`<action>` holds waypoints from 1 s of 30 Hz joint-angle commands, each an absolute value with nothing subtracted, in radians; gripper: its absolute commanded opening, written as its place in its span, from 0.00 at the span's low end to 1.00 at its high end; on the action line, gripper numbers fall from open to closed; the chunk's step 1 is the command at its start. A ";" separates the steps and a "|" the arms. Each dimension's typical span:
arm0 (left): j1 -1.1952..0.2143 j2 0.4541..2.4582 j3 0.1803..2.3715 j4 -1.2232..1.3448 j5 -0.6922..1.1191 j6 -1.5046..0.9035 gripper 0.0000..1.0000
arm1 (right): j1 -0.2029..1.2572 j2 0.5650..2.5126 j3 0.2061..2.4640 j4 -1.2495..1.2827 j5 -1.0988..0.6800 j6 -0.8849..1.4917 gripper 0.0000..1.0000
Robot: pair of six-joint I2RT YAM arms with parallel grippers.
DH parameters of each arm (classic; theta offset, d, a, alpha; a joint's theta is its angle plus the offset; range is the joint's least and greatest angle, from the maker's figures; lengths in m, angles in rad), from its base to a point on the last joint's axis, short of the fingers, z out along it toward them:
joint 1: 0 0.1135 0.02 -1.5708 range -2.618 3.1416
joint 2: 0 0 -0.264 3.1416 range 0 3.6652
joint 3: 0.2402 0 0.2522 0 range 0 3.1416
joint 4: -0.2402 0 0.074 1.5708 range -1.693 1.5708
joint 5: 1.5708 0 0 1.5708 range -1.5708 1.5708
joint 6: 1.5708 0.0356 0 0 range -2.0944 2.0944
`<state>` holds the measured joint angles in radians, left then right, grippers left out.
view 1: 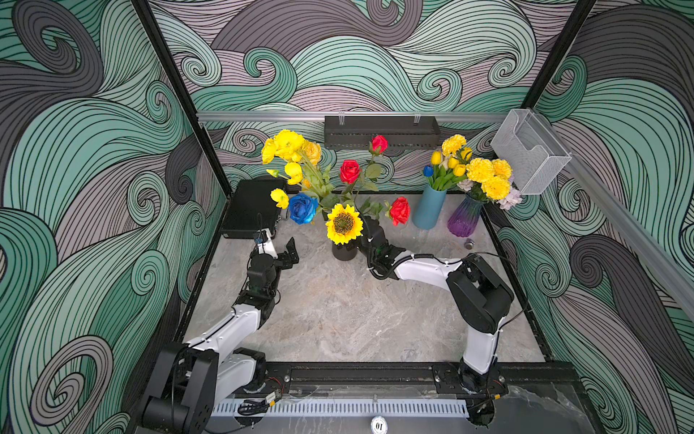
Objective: Pick out yellow flowers from the vase
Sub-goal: Move the vase to the center of the board.
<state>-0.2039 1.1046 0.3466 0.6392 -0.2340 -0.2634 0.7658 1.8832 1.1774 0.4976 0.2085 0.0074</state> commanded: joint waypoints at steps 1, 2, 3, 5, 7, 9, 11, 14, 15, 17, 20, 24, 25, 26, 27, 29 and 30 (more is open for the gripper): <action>-0.198 1.105 0.362 0.625 -0.235 -0.274 0.94 | 0.778 1.823 1.162 0.529 0.202 0.000 0.99; -0.198 1.103 0.362 0.624 -0.233 -0.274 0.94 | 0.779 1.814 1.153 0.531 0.197 0.000 0.99; -0.196 1.101 0.362 0.621 -0.233 -0.275 0.94 | 0.782 1.807 1.142 0.535 0.196 0.000 0.99; -0.195 1.100 0.362 0.621 -0.231 -0.274 0.94 | 0.787 1.791 1.119 0.543 0.193 0.000 0.99; -0.196 1.100 0.362 0.620 -0.229 -0.275 0.94 | 0.791 1.776 1.093 0.548 0.196 0.000 0.99; -0.196 1.098 0.361 0.621 -0.224 -0.275 0.94 | 0.793 1.756 1.062 0.563 0.195 0.002 0.99; -0.196 1.097 0.362 0.618 -0.220 -0.276 0.94 | 0.794 1.737 1.034 0.564 0.192 0.004 0.99; -0.196 1.090 0.362 0.616 -0.214 -0.277 0.94 | 0.801 1.707 0.991 0.556 0.184 0.005 0.99; -0.196 1.087 0.363 0.613 -0.208 -0.279 0.94 | 0.800 1.698 0.976 0.560 0.182 0.006 0.99; -0.196 1.077 0.374 0.591 -0.178 -0.276 0.91 | 0.804 1.677 0.942 0.564 0.172 0.009 0.99; -0.199 1.057 0.388 0.558 -0.130 -0.279 0.86 | 0.810 1.650 0.899 0.563 0.156 0.011 0.99; -0.204 1.038 0.366 0.607 -0.072 -0.289 0.82 | 0.814 1.618 0.844 0.572 0.132 0.011 0.99; -0.205 1.034 0.364 0.618 -0.052 -0.289 0.80 | 0.814 1.611 0.834 0.569 0.125 0.012 0.99; -0.211 1.033 0.364 0.629 -0.034 -0.284 0.79 | 0.816 1.606 0.825 0.567 0.119 0.010 0.99; -0.218 1.031 0.363 0.636 -0.014 -0.276 0.78 | 0.818 1.599 0.816 0.566 0.115 0.007 0.99; -0.238 1.033 0.366 0.652 0.023 -0.260 0.75 | 0.819 1.587 0.798 0.569 0.108 0.005 0.99; -0.248 1.032 0.363 0.666 0.035 -0.251 0.74 | 0.821 1.581 0.791 0.569 0.105 0.005 0.99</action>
